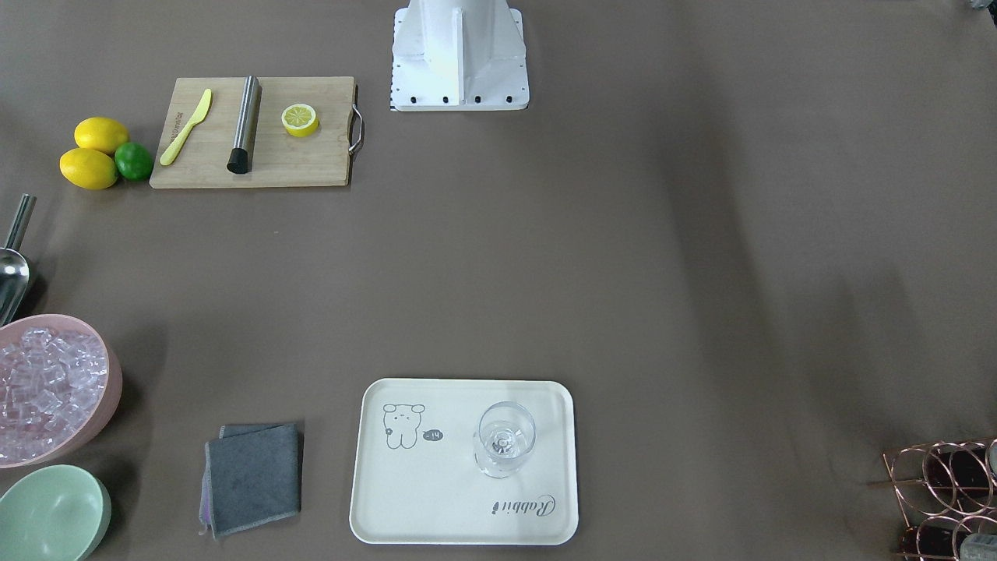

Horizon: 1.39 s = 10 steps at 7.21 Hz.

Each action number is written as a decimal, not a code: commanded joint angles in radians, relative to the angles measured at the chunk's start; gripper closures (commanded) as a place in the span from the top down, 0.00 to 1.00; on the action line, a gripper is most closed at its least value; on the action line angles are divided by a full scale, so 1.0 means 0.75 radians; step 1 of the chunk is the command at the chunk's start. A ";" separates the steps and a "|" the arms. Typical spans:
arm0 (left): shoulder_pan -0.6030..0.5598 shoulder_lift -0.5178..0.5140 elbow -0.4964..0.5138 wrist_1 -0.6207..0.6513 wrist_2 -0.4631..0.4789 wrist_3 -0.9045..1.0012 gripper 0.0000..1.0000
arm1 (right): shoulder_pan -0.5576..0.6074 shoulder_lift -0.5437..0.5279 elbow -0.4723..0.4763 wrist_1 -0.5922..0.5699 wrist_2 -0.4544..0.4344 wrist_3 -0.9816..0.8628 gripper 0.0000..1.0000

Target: Take tea from basket to plate

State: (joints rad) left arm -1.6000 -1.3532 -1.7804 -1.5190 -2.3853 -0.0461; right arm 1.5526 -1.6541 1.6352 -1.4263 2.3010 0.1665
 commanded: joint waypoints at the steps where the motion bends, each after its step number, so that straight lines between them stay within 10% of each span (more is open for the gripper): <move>1: 0.000 -0.010 -0.001 0.003 0.000 -0.014 0.98 | 0.004 0.011 0.000 -0.004 0.000 0.005 1.00; 4: -0.006 0.000 -0.009 0.013 -0.006 -0.026 0.98 | -0.008 0.017 0.035 0.010 0.004 -0.007 1.00; 7: -0.012 -0.181 0.074 0.007 -0.090 -0.740 0.98 | -0.063 0.029 0.173 0.012 0.322 0.011 1.00; 10: -0.012 -0.461 0.189 -0.008 -0.082 -1.473 0.98 | -0.284 0.223 0.257 0.014 0.340 0.213 1.00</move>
State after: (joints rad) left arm -1.6091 -1.5823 -1.6784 -1.5198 -2.4524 -0.8675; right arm 1.4451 -1.5750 1.7837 -1.4175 2.5462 0.2367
